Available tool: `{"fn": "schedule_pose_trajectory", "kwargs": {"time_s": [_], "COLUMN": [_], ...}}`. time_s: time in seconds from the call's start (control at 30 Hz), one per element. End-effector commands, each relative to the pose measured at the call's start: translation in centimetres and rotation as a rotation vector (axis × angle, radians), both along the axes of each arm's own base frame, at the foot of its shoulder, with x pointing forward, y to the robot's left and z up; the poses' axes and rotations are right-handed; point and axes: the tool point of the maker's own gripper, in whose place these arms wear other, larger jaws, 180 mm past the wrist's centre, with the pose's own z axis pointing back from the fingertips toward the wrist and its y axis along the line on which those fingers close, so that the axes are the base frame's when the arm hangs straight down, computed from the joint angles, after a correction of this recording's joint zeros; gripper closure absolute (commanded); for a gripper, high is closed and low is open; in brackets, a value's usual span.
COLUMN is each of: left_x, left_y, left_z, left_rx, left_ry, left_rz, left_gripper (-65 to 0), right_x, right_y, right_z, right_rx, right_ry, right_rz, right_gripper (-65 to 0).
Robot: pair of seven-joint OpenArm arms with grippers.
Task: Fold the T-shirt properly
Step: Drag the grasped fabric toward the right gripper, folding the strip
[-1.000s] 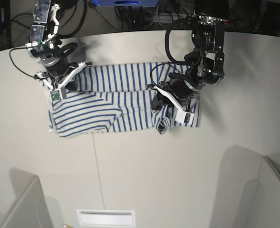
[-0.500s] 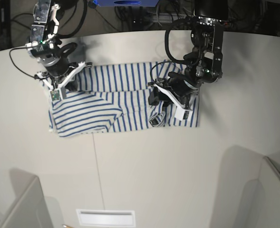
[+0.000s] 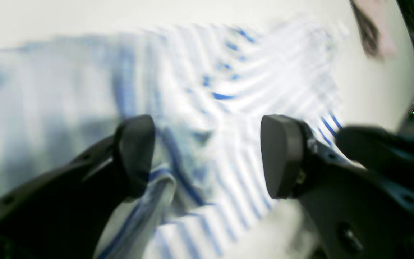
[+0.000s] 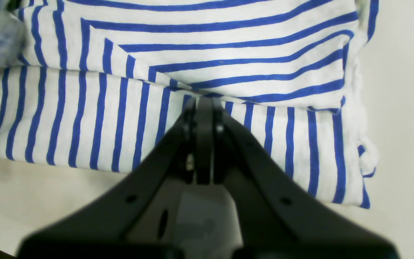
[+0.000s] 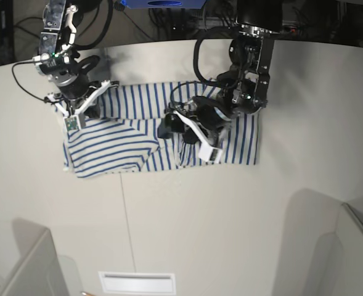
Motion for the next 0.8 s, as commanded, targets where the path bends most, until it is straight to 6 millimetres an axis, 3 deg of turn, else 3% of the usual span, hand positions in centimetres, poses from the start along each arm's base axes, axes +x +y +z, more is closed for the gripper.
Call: {"fn": "schedule_pose_trajectory", "kwargs": {"time_s": [0.0,0.17,0.3,0.4,0.47,0.6,0.77], "left_x": [0.6,0.7,1.6,2.0,2.6,1.9,-0.1], "left_y": [-1.1,-3.8,-4.8,-4.4,-1.8,4.1,9.1], "left_z": [1.2,2.4,5.6,8.7,9.4,7.7,3.6], "left_rx": [-0.033,-0.083,-0.12,-0.157,-0.132,-0.021,0.101], "left_ry": [-0.032,-0.045,-0.126,-0.203,-0.212,-0.148,0.004], "left_rz": [-0.015,-0.047,-0.054,-0.037,0.042,0.186,0.331], "left_gripper": [-43.9,-43.6,-43.4,-42.8,-34.9,0.0,0.0], "right_x": [0.7,0.7,0.7,0.7,0.7,0.7,1.4], "right_y": [-0.2,-0.2,-0.2,-0.2,-0.2,-0.2,-0.2], "right_z": [1.0,1.0,1.0,1.1,1.1,1.1,1.6], "right_rx": [0.003,0.003,0.003,0.003,0.003,0.003,0.003], "right_ry": [-0.043,-0.043,-0.043,-0.045,-0.045,-0.045,-0.065], "right_rz": [-0.003,-0.003,-0.005,-0.004,-0.004,-0.004,-0.004], "right_gripper": [0.0,0.0,0.0,0.0,0.0,0.0,0.0]}}
